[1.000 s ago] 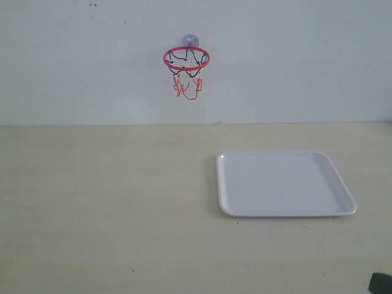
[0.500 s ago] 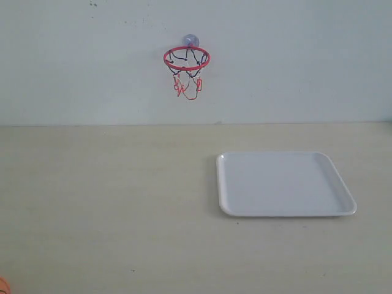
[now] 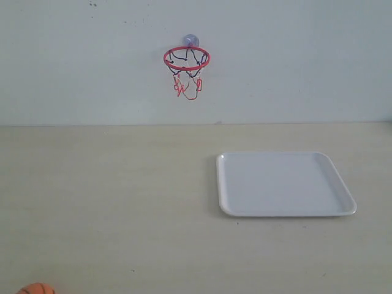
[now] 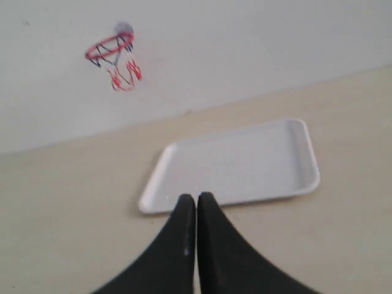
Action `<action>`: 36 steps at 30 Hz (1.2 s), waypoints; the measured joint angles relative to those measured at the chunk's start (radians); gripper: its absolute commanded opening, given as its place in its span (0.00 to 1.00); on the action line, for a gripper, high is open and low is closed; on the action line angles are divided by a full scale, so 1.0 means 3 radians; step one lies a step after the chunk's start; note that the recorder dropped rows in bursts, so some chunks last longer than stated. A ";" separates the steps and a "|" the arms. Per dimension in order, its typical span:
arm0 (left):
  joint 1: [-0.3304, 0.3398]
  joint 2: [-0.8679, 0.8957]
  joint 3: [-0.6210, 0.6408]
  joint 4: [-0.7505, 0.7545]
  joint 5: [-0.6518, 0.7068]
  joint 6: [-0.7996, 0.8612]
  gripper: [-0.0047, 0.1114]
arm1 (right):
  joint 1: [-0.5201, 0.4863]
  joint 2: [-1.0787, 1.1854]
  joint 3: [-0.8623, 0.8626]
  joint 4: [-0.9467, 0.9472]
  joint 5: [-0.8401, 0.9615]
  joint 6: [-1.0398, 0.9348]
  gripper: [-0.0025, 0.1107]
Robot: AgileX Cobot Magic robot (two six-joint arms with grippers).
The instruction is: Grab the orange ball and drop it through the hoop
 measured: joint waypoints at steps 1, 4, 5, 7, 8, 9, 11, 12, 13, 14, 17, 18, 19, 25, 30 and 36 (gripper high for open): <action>0.0000 0.0000 0.0000 0.0000 0.0000 0.0000 0.08 | 0.0000 0.0000 0.0000 -0.0273 0.0090 0.0212 0.02; 0.0000 0.0000 0.0000 0.0000 0.0000 0.0000 0.08 | 0.0000 0.0000 0.0000 -0.0714 0.0338 0.0517 0.02; 0.0000 0.0000 0.0000 0.0000 0.0000 0.0000 0.08 | 0.0000 0.0000 0.0000 -0.0784 0.0385 0.0567 0.02; 0.0000 0.0000 0.0000 0.0000 0.0000 0.0000 0.08 | 0.0000 0.0000 0.0000 -0.0851 0.0422 0.0610 0.02; 0.0000 0.0000 0.0000 0.0000 0.0000 0.0000 0.08 | 0.0000 0.0000 0.0000 -0.0866 0.0429 0.0625 0.02; 0.0000 0.0000 0.0000 0.0000 0.0000 0.0000 0.08 | 0.0000 0.0000 0.0000 -0.0882 0.0433 0.0633 0.02; 0.0000 0.0000 0.0000 0.0000 0.0000 0.0000 0.08 | 0.0000 0.0000 0.0000 -0.0890 0.0433 0.0657 0.02; 0.0000 0.0000 0.0000 0.0000 0.0000 0.0000 0.08 | 0.0000 0.0000 0.0000 -0.0890 0.0433 0.0663 0.02; 0.0000 0.0000 0.0000 0.0000 0.0000 0.0000 0.08 | 0.0000 0.0000 0.0000 -0.0890 0.0436 0.0663 0.02; 0.0000 0.0000 0.0000 0.0000 0.0000 0.0000 0.08 | 0.0000 0.0000 0.0000 -0.0890 0.0436 0.0672 0.02; 0.0000 0.0000 0.0000 0.0000 0.0000 0.0000 0.08 | 0.0000 0.0000 0.0000 -0.0890 0.0436 0.0672 0.02; 0.0000 0.0000 0.0000 0.0000 0.0000 0.0000 0.08 | 0.0000 0.0000 0.0000 -0.0890 0.0436 0.0677 0.02; 0.0000 0.0000 0.0000 0.0000 0.0000 0.0000 0.08 | 0.0000 0.0000 0.0000 -0.0890 0.0436 0.0677 0.02; 0.0000 0.0000 0.0000 0.0000 0.0000 0.0000 0.08 | 0.0000 0.0000 0.0000 -0.0890 0.0436 0.0677 0.02; 0.0000 0.0000 0.0000 0.0000 0.0000 0.0000 0.08 | 0.0000 0.0000 0.0000 -0.0890 0.0441 0.0680 0.02; 0.0000 0.0000 0.0000 0.0000 0.0000 0.0000 0.08 | 0.0000 0.0000 0.0000 -0.0890 0.0443 0.0680 0.02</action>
